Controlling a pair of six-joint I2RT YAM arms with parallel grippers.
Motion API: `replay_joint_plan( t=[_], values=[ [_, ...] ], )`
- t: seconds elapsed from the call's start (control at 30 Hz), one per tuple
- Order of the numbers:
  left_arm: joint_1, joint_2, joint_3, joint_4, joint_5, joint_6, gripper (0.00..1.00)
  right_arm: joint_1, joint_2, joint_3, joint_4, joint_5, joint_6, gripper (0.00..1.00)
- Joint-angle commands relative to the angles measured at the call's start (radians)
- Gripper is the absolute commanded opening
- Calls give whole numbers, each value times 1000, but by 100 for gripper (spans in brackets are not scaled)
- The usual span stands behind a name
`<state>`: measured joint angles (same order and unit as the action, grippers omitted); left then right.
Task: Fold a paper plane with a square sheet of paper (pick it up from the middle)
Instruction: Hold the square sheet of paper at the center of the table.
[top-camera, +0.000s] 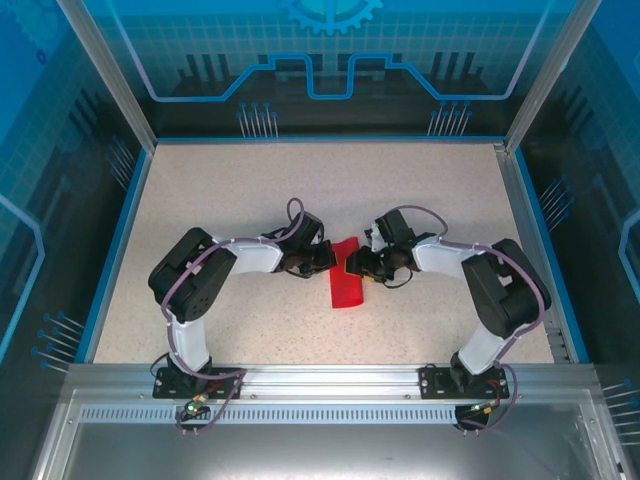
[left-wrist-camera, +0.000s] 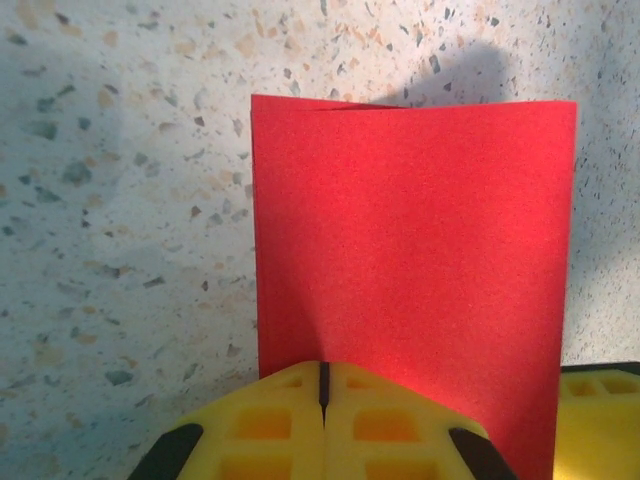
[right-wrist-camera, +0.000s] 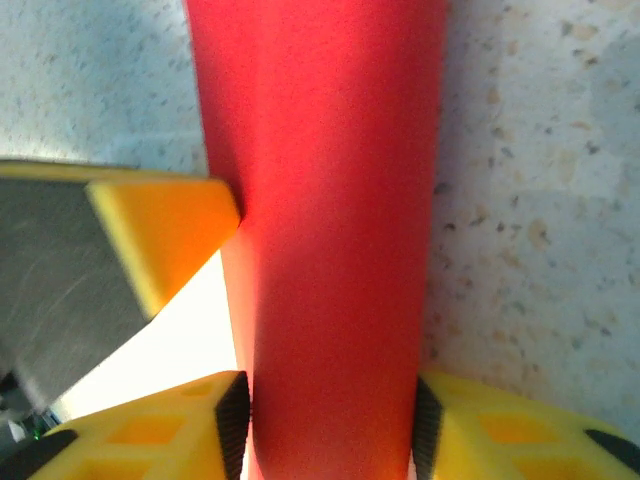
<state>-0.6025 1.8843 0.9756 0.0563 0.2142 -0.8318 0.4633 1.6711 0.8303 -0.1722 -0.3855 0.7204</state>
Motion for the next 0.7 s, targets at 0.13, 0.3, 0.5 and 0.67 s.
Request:
replay_joint_plan(
  t=[0.13, 0.3, 0.5, 0.67],
  values=[
    [-11, 22, 17, -79, -15, 36, 3, -18, -70, 75, -205, 98, -114, 65],
    [-14, 26, 29, -85, -10, 43, 3, -17, 12, 140, -243, 73, -161, 69],
    [-15, 21, 47, -122, -23, 73, 1, -21, 74, 166, -231, 17, -188, 61],
    [-14, 16, 56, -155, -43, 107, 0, -28, 97, 153, -189, -55, -183, 55]
  ],
)
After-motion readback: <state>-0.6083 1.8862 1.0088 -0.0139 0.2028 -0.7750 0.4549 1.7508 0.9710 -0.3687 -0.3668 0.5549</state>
